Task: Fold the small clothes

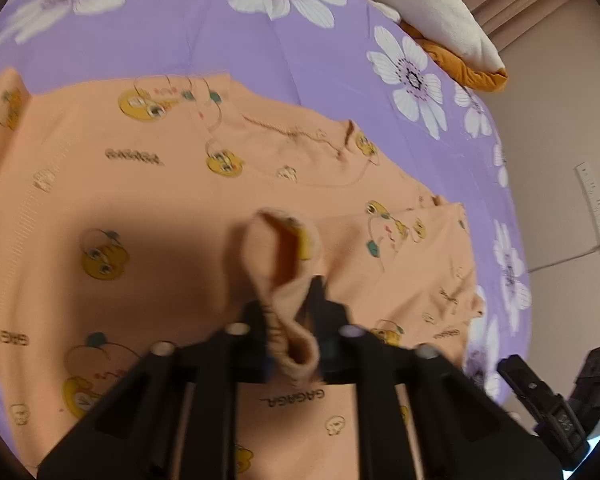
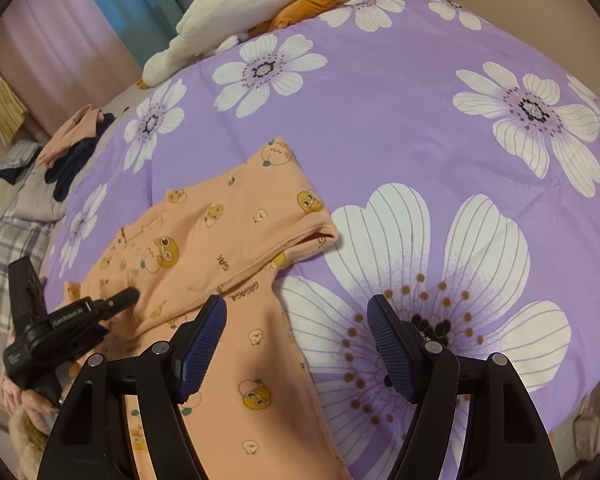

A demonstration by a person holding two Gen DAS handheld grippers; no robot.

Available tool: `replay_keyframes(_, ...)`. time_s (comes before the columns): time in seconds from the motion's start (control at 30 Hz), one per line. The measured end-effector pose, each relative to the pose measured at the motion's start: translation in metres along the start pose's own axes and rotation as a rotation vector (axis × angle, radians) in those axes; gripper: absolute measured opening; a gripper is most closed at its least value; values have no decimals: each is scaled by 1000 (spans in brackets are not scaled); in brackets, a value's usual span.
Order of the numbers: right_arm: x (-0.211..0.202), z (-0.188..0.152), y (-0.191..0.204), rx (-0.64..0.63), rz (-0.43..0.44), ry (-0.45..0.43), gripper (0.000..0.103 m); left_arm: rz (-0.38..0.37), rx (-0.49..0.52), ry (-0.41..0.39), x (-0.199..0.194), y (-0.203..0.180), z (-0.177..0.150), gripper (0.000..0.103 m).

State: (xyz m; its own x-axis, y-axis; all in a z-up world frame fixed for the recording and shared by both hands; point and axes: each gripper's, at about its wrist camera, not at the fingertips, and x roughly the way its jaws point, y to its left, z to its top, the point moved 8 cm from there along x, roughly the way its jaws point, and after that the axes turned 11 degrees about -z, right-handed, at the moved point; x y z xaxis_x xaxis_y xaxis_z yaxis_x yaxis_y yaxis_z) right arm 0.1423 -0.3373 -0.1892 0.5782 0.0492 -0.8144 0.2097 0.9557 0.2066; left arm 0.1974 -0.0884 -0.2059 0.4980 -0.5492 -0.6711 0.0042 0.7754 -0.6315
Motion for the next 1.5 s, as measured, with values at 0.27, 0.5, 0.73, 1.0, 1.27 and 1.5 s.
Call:
replay_keyframes(0.27, -2, -1, -4, 5, -4, -2, 73, -79, 102, -53, -12, -39, 4, 5)
replay_keyframes(0.5, -6, 3, -10, 22, -1, -13, 73, -162, 112, -125, -40, -63, 21, 4)
replay_keyframes(0.73, -9, 4, -11, 30, 0, -19, 73, -146, 147, -157, -59, -76, 31, 4)
replay_keyframes(1.0, -11, 5, -7, 23, -2, -27, 73, -140, 126, -237, -90, -68, 55, 4)
replay_keyframes(1.27, -11, 4, 3, 3, 5, -23, 73, -121, 136, -277, -110, -63, 65, 4)
replay_keyframes(1.5, -8, 4, 7, -9, 6, -13, 73, -72, 120, -306, -127, -43, 71, 4)
